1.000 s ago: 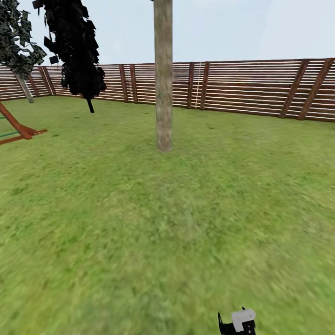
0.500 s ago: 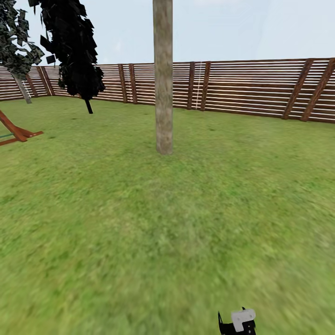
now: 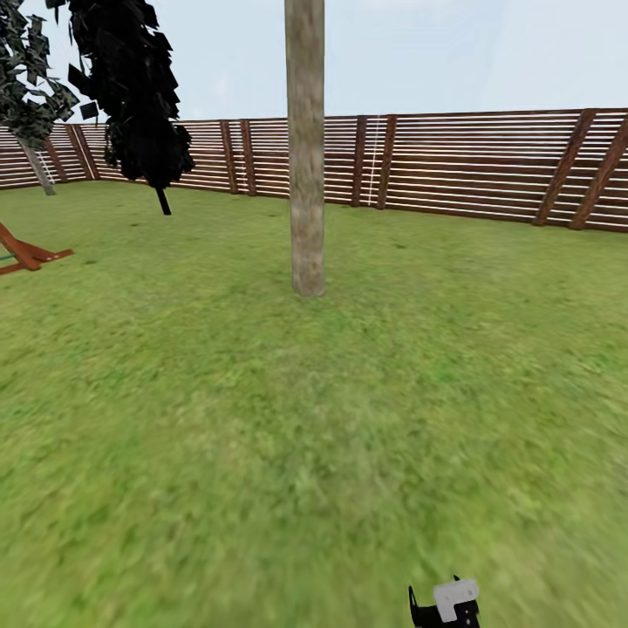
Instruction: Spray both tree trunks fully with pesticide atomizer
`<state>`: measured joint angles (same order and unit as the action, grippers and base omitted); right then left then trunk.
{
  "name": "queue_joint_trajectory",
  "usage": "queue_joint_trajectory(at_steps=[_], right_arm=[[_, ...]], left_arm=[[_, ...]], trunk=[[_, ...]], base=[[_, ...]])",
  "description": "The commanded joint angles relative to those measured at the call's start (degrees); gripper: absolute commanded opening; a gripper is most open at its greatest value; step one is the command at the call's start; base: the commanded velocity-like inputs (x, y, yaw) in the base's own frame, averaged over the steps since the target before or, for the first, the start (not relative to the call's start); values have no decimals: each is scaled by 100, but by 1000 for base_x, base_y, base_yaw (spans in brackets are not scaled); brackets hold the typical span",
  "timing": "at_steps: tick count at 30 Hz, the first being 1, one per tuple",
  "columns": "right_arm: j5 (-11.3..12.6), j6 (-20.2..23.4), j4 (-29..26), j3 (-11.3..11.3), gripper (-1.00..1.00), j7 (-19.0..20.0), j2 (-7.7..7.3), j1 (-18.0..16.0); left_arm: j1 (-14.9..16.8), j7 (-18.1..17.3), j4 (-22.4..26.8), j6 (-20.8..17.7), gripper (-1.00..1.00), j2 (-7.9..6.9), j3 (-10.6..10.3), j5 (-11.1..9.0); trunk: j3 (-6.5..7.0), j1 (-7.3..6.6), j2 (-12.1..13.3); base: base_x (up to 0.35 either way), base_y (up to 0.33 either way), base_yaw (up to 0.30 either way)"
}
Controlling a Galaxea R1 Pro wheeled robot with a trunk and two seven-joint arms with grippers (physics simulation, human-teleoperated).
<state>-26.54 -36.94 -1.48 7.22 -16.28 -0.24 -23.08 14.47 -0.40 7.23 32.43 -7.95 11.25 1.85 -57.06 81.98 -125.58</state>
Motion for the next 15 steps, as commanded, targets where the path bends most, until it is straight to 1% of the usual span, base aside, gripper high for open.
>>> queue_joint_trajectory(at_steps=[1,15], right_arm=[[-61,-15,7,43,100,-25,0,-4],[-61,-14,7,43,100,-32,5,-4]], left_arm=[[4,-4,-4,18,-100,11,27,17],[4,-2,-11,18,-100,30,26,11]], trunk=[[-5,3,-2],[-5,3,-2]], base=[[339,0,0],[339,0,0]])
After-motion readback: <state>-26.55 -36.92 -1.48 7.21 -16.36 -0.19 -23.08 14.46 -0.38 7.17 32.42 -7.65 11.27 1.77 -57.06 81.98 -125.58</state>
